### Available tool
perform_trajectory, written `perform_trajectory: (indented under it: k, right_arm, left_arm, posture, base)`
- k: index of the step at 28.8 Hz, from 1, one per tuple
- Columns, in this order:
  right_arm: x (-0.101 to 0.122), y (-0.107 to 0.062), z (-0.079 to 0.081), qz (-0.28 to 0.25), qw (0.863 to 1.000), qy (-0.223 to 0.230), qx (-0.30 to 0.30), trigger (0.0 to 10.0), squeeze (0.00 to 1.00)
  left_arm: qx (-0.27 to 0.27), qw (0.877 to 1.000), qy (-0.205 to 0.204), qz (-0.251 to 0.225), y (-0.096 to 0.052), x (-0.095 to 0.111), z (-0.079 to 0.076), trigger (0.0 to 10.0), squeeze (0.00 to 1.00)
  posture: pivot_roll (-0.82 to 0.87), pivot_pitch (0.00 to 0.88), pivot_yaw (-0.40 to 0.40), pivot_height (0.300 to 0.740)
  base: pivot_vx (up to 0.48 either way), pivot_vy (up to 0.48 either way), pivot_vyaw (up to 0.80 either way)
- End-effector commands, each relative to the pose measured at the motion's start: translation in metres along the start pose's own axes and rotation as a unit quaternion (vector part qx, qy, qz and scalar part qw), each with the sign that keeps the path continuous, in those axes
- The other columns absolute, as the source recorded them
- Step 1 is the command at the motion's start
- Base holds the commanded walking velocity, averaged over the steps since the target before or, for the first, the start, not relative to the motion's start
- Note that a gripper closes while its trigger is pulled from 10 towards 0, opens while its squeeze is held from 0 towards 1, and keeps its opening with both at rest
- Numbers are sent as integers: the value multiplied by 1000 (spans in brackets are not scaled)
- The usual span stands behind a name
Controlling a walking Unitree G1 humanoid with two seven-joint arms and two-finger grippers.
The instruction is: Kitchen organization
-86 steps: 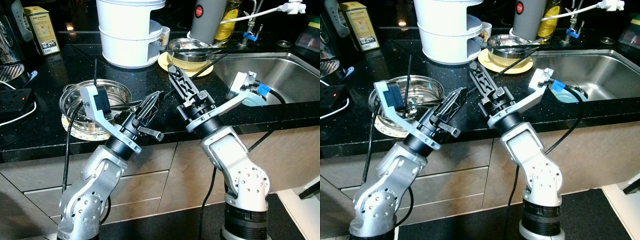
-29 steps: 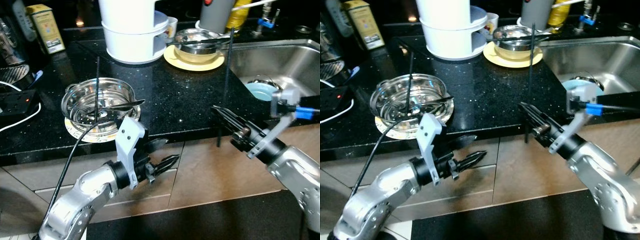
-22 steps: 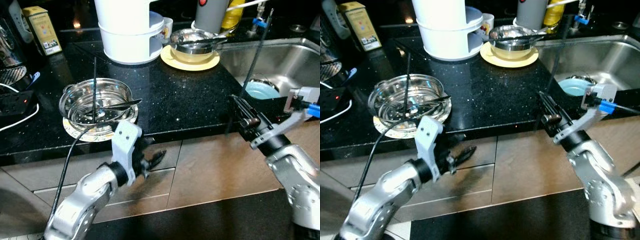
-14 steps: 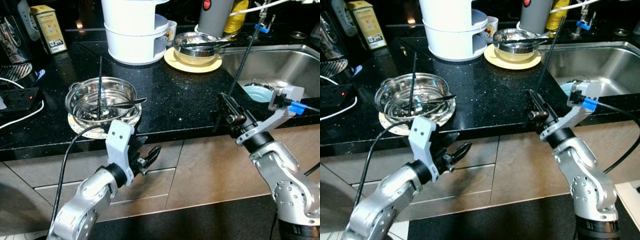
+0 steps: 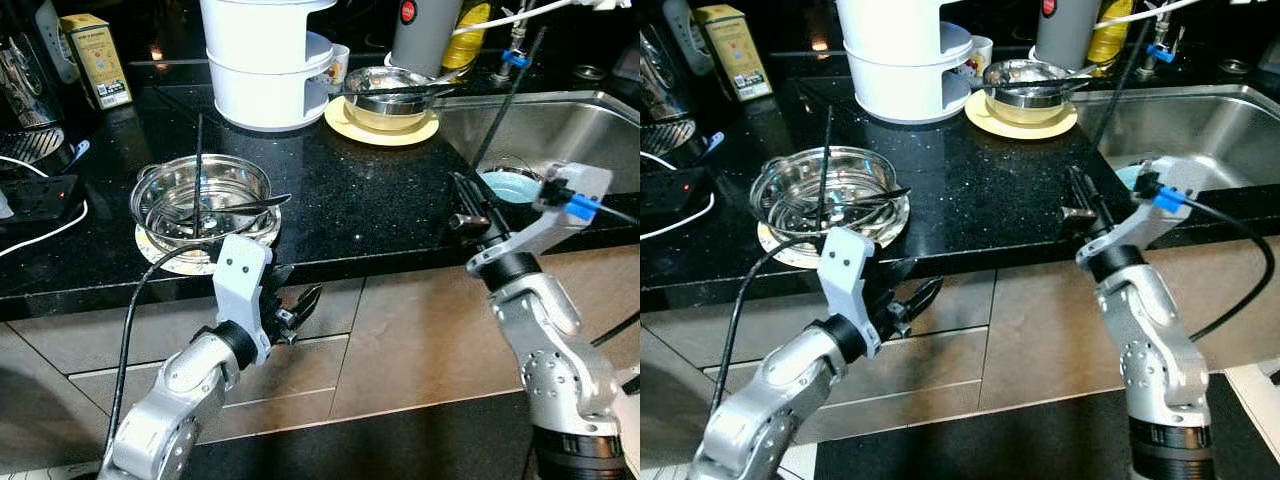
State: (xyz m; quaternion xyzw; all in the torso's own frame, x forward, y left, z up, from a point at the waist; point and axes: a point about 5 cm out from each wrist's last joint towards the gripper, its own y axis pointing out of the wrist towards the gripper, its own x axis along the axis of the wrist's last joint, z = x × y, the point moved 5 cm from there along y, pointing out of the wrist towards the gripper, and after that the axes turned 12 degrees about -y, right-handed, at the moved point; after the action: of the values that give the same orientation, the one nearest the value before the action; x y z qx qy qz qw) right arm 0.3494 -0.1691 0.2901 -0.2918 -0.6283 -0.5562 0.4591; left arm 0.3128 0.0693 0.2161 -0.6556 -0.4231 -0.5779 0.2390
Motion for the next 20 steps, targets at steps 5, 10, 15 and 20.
perform_trajectory:
  k: [5,10,15,20]
  right_arm:
    - [-1,1,9,-2,1000,-7,12,10000,0]
    - [-2,2,12,-1,1000,-13,19,10000,0]
    - [-3,3,15,-2,1000,-20,24,10000,0]
    - [-3,4,16,-2,999,-23,26,10000,0]
  left_arm:
    - [8,1000,6,-8,3,2,1,10000,0]
    - [13,1000,7,-18,5,6,2,10000,0]
    - [16,999,8,-28,6,9,3,10000,0]
    - [19,999,8,-34,6,11,4,10000,0]
  posture:
    - [-83,167,-26,740]
    - [-85,168,-26,740]
    - [-87,167,-28,740]
    - [-88,168,-28,740]
  base:
    - [0,0,0]
    - [0,0,0]
    - [0,-324,0]
    - [0,-407,0]
